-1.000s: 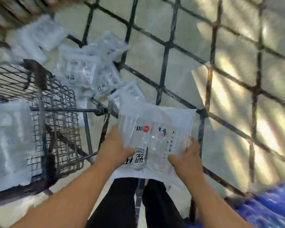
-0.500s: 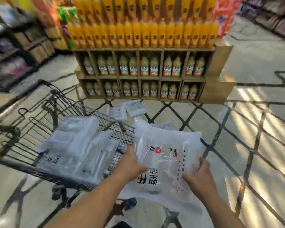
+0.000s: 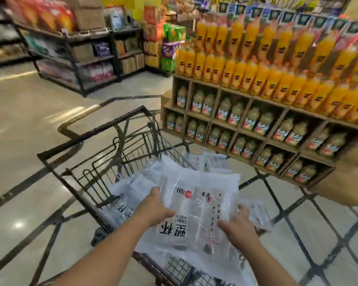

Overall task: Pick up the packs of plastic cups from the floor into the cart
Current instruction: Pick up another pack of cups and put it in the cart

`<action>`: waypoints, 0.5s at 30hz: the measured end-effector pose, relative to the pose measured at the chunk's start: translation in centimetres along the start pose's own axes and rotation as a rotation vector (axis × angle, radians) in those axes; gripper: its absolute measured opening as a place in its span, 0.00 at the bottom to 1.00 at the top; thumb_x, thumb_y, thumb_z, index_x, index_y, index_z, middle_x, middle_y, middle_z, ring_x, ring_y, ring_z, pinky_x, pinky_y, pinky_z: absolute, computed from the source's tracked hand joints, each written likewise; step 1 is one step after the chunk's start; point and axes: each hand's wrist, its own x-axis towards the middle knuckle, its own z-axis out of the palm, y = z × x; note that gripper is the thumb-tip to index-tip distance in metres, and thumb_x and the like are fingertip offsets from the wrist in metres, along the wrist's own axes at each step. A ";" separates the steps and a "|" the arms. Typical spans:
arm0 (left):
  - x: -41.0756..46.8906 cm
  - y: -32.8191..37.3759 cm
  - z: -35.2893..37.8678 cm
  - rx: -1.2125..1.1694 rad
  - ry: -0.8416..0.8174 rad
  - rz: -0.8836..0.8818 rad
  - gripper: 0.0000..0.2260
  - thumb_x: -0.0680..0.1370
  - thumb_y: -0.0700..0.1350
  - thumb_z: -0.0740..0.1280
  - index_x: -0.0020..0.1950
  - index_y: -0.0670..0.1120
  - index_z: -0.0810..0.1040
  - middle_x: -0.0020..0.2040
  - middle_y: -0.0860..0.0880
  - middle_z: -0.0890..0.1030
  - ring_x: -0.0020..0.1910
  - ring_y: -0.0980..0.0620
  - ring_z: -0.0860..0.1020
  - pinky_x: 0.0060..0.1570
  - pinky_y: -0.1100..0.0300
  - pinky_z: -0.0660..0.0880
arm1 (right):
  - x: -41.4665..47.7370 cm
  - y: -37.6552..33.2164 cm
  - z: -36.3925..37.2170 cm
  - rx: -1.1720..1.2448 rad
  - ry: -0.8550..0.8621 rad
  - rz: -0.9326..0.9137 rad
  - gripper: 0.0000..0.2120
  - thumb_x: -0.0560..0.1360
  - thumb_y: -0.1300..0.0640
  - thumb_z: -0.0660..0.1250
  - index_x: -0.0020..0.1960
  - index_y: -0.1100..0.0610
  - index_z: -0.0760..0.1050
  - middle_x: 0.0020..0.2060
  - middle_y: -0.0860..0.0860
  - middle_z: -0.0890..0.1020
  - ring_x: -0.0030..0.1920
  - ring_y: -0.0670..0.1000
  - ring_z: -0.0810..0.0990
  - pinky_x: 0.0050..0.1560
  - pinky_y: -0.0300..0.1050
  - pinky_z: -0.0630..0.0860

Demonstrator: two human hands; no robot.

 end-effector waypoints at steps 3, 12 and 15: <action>3.5 -2.9 -6.2 -0.035 0.013 -0.062 0.38 0.72 0.49 0.75 0.74 0.46 0.56 0.54 0.48 0.71 0.50 0.47 0.74 0.43 0.55 0.73 | 3.2 -6.2 4.1 0.042 -0.083 -0.019 0.38 0.67 0.55 0.73 0.71 0.57 0.57 0.56 0.54 0.75 0.48 0.54 0.80 0.38 0.45 0.74; 12.6 -10.7 -16.8 -0.020 -0.059 -0.238 0.45 0.56 0.56 0.75 0.70 0.49 0.62 0.55 0.48 0.78 0.48 0.46 0.81 0.51 0.47 0.80 | 10.6 -14.7 14.2 0.054 -0.267 0.075 0.39 0.74 0.52 0.71 0.75 0.57 0.51 0.59 0.57 0.73 0.51 0.54 0.78 0.46 0.49 0.77; 12.7 -11.3 -15.2 -0.010 -0.150 -0.294 0.41 0.67 0.51 0.76 0.73 0.45 0.58 0.61 0.45 0.75 0.53 0.45 0.77 0.54 0.50 0.77 | 10.9 -13.3 15.8 0.039 -0.305 0.192 0.40 0.75 0.52 0.70 0.76 0.57 0.48 0.63 0.60 0.72 0.48 0.55 0.79 0.46 0.52 0.81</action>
